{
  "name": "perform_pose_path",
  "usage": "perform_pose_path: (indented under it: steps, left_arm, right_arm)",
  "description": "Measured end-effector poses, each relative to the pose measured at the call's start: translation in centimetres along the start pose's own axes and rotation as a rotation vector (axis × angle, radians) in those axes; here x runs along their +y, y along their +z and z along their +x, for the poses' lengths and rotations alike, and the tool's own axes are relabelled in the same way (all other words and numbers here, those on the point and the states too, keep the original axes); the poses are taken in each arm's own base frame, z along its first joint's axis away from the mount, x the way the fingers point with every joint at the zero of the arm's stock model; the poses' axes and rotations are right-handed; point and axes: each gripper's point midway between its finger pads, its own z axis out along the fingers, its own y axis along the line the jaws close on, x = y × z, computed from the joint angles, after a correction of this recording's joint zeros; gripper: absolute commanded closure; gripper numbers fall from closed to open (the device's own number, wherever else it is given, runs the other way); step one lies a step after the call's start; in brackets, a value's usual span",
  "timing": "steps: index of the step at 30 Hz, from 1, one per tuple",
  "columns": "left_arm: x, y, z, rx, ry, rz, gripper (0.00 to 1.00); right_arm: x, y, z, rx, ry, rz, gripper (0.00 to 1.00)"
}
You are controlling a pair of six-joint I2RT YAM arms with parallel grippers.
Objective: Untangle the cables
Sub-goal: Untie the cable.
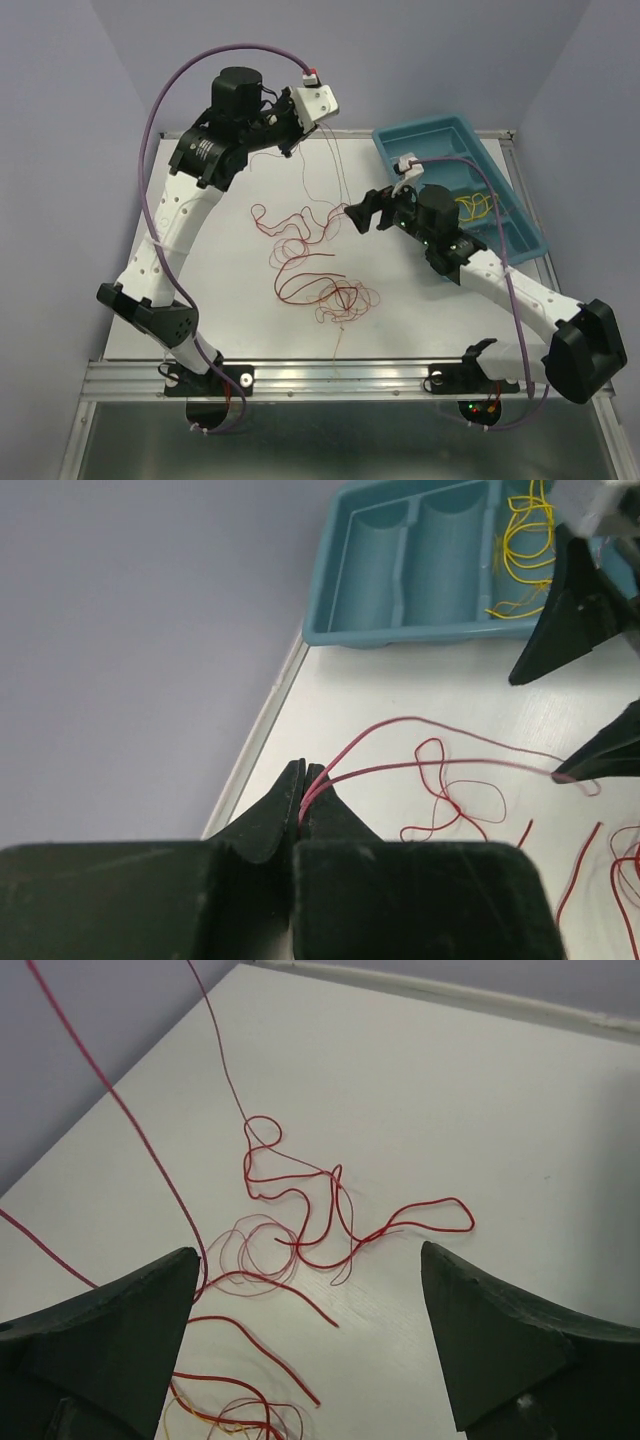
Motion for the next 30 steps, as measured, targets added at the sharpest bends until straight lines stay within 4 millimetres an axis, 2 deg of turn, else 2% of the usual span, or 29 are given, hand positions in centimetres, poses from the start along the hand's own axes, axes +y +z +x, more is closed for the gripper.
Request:
perform_pose_path:
  steps: [5, 8, 11, 14, 16, 19, 22, 26, 30]
  left_arm:
    - [0.6, -0.4, 0.0, 0.016, 0.030, -0.034, 1.00]
    - [0.5, -0.5, 0.1, 0.018, 0.051, -0.023, 1.00]
    - [-0.5, -0.7, -0.5, -0.003, 0.099, 0.011, 1.00]
    - [-2.7, -1.7, -2.0, -0.047, 0.159, 0.053, 1.00]
    - [-4.1, -2.7, -3.2, -0.082, 0.191, 0.073, 1.00]
    - [-5.3, -4.4, -5.4, -0.147, 0.236, 0.076, 1.00]
    - [-4.9, -5.9, -6.9, -0.191, 0.257, 0.044, 1.00]
    - [-4.5, -6.3, -7.6, -0.215, 0.262, 0.019, 1.00]
    - [-4.3, -6.2, -7.8, -0.218, 0.244, 0.015, 1.00]
  right_arm:
    - [1.4, -2.4, -2.8, -0.094, -0.046, -0.052, 0.00]
    - [1.6, -2.1, -3.1, -0.110, -0.064, -0.063, 0.00]
    - [1.2, -0.7, -0.9, -0.050, -0.063, -0.071, 0.00]
    - [0.6, 0.8, 2.3, 0.038, -0.049, -0.078, 0.00]
    - [0.4, 1.4, 3.6, 0.076, -0.042, -0.088, 0.00]
    - [1.0, 1.7, 4.3, 0.089, -0.039, -0.127, 0.00]
    - [1.8, 1.9, 3.9, 0.069, -0.045, -0.176, 0.00]
    - [2.8, 2.6, 4.2, 0.061, -0.042, -0.248, 0.01]
    - [3.5, 3.4, 5.8, 0.089, -0.013, -0.314, 0.03]
